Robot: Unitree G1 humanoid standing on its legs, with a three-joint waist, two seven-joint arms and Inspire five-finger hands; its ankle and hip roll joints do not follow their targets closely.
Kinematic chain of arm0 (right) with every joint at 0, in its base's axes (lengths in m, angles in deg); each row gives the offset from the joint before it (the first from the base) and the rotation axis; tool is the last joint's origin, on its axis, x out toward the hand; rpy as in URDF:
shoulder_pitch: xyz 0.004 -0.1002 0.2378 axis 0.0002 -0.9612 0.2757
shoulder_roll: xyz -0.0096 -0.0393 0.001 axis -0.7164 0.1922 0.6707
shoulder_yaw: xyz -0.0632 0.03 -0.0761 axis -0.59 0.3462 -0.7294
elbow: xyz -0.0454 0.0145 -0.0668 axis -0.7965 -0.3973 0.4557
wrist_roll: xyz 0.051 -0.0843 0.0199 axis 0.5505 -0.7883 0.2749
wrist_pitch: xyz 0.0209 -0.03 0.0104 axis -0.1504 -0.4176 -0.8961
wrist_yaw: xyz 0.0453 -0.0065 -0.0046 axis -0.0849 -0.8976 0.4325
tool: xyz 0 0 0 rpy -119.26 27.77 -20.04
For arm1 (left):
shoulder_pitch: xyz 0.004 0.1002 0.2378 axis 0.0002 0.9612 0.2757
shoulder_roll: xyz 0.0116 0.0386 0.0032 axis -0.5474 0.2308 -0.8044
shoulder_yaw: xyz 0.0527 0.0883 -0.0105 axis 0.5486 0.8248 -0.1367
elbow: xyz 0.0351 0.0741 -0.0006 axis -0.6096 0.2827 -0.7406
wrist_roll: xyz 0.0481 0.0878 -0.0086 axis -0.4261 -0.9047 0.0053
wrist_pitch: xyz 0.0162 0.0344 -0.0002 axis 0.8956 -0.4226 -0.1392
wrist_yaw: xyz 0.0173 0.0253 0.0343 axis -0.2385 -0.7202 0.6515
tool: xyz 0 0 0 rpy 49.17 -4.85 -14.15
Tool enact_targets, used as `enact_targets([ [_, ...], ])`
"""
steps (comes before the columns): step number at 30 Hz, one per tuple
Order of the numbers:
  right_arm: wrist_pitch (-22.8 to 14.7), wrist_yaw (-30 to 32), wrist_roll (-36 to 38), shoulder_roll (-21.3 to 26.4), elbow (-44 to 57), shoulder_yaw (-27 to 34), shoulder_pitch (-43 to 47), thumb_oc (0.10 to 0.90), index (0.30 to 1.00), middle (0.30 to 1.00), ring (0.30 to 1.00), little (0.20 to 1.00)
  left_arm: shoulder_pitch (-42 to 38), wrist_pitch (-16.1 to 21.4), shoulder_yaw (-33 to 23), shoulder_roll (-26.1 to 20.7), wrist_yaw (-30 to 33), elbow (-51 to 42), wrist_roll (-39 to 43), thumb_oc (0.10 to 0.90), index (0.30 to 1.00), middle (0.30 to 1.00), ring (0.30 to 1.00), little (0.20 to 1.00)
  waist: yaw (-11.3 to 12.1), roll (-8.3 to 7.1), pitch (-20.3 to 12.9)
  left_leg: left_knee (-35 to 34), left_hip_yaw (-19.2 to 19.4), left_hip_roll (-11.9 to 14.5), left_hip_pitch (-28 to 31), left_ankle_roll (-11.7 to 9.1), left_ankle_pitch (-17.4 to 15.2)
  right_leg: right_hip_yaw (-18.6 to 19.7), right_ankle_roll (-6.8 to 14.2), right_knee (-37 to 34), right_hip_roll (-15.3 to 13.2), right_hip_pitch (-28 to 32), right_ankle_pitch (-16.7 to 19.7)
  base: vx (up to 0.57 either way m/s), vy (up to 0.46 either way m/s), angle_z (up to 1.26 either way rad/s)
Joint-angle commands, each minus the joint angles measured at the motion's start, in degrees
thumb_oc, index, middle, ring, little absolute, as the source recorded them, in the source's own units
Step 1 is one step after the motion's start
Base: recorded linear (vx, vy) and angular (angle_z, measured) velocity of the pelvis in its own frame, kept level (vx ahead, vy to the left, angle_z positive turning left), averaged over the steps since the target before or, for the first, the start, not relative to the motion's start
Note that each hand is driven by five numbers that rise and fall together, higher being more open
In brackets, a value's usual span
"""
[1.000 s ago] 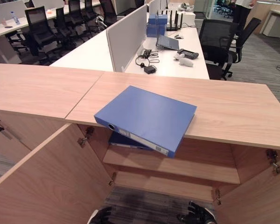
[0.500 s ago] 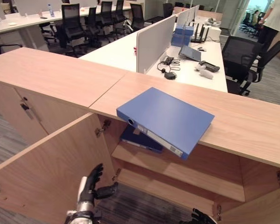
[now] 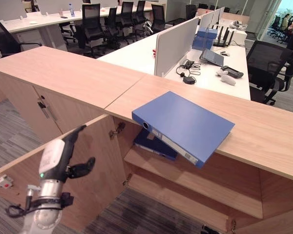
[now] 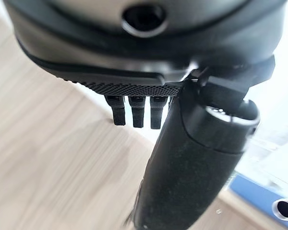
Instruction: Put the empty folder in the office cabinet
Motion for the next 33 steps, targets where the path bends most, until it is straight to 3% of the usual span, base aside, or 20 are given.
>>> enact_targets([
  [1,-2.88,-0.78,1.13,2.08,1.17,-1.19,6.27,0.8,0.9,0.9,0.9,0.9,-9.55,6.52,-0.82,-5.5,4.3,-6.19,-4.13,0.8,0.9,0.9,0.9,0.9,-0.28,0.18,1.15,-0.07,-2.39,-1.01,-1.76,-0.46,-0.47,1.91,3.36,0.51,0.13,6.39,-8.43,0.01,-0.047,0.0],
  [2,-2.96,-1.17,0.88,2.3,0.99,-1.66,6.16,0.8,0.9,0.9,0.9,0.9,-10.79,7.09,-0.82,-8.42,4.13,-7.87,-5.85,0.8,0.9,0.9,0.9,0.9,-0.57,0.56,0.99,-0.07,-2.32,-0.92,-1.56,-0.52,-0.45,1.92,3.4,0.51,0.25,6.5,-8.54,0.01,-0.036,-0.01],
  [8,-3.31,-1.5,0.21,2.43,0.3,-3.03,6.35,0.8,0.9,0.9,0.9,0.9,-14.43,8.06,1.08,-15.12,5.0,-9.82,-9.96,0.8,0.9,0.9,0.9,0.9,-1.73,1.39,0.7,-0.07,-1.61,-0.68,-1.39,-0.85,-0.23,2.1,3.55,0.51,0.41,6.4,-8.59,0.0,-0.011,0.0],
  [9,-3.51,-1.4,0.32,2.58,-0.17,-2.87,6.26,0.8,0.9,0.9,0.9,0.9,-14.99,8.47,1.35,-18.31,5.17,-10.63,-11.89,0.8,0.9,0.9,0.9,0.9,-2.5,2.01,0.54,-0.07,-1.18,-0.63,-1.19,-0.91,-0.24,2.4,3.68,0.51,0.52,6.13,-8.51,0.0,0.0,0.0],
  [15,-3.85,-1.4,0.77,2.88,-1.87,-2.43,6.0,0.8,0.9,0.9,0.9,0.9,-16.97,9.44,3.34,-24.54,5.53,-10.52,-14.69,0.8,0.9,0.9,0.9,0.9,-3.88,3.22,0.29,-0.07,0.13,-0.57,-1.05,-1.09,-0.19,3.06,4.0,0.51,0.43,5.63,-8.3,0.0,0.0,-0.13],
  [24,-3.99,-1.14,3.29,2.92,-3.92,-0.77,5.56,0.8,0.9,0.9,0.9,0.9,-22.16,10.14,8.49,-26.09,4.43,-10.09,-14.86,0.8,0.9,0.9,0.9,0.9,-6.14,4.26,-0.04,-0.07,0.99,-0.52,-0.85,-1.26,-0.32,3.9,4.02,0.51,0.44,5.36,-8.46,0.0,0.002,-0.03],
  [33,-3.86,-0.95,4.71,2.33,-5.24,-0.68,5.72,0.8,0.9,0.9,0.9,0.9,-28.94,9.93,16.98,-25.44,3.36,-7.12,-15.74,0.8,0.9,0.9,0.9,0.9,-7.69,4.13,-0.11,-0.07,1.91,-0.36,-0.27,-1.26,-0.7,4.64,3.85,0.51,0.61,5.53,-8.66,0.01,0.0,-0.06],
])
